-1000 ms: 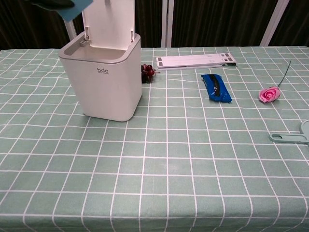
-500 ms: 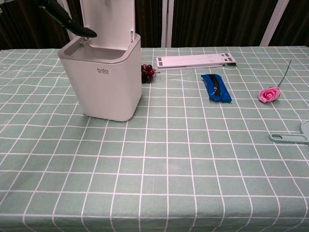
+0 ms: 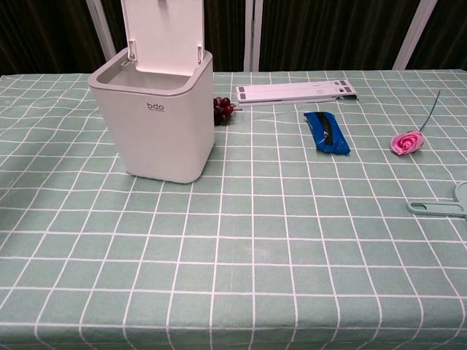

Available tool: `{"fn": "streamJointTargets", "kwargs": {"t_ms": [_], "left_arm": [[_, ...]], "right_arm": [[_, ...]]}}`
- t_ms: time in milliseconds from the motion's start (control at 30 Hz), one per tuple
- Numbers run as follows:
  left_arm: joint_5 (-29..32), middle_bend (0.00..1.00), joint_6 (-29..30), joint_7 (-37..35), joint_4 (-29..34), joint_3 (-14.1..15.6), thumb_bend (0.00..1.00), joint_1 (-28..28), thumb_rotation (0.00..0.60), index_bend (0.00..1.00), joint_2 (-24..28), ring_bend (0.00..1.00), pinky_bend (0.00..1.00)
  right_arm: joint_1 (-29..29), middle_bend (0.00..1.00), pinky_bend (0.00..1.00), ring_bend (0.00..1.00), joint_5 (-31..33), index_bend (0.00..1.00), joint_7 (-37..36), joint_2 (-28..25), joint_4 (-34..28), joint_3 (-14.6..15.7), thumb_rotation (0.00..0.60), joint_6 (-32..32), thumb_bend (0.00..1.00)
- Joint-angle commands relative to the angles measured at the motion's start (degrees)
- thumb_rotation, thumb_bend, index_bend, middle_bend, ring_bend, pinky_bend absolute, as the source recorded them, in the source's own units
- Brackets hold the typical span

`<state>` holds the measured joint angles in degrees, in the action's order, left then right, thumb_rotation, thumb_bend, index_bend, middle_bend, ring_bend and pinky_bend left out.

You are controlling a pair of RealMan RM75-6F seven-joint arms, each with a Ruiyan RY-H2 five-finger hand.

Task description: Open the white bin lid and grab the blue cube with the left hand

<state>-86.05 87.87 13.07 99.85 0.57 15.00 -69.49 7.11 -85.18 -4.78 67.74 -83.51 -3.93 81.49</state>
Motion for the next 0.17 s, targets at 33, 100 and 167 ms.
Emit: {"fn": "streamJointTargets", "kwargs": {"t_ms": [33,100,167], "left_arm": [[2.4,0.07,0.4,-3.3,-6.3,2.7,0.06,-4.2,0.600,0.08,-0.7,0.03,0.19],[2.9,0.07,0.2,-4.8,-8.6,2.7,0.06,-4.9,0.600,0.08,-1.6,0.03,0.19],[2.9,0.07,0.0,-6.4,-10.6,2.5,0.06,-5.4,0.600,0.08,-2.5,0.02,0.19]], "right_arm": [[0.1,0.00,0.00,0.00,-0.3,0.00,0.9,0.4,-0.5,0.3,0.600,-0.1,0.27],[0.1,0.00,0.00,0.00,-0.3,0.00,1.4,0.7,-0.6,0.4,0.600,-0.3,0.27],[0.2,0.00,0.00,0.00,-0.2,0.00,1.8,0.8,-0.8,0.4,0.600,-0.5,0.27]]}}
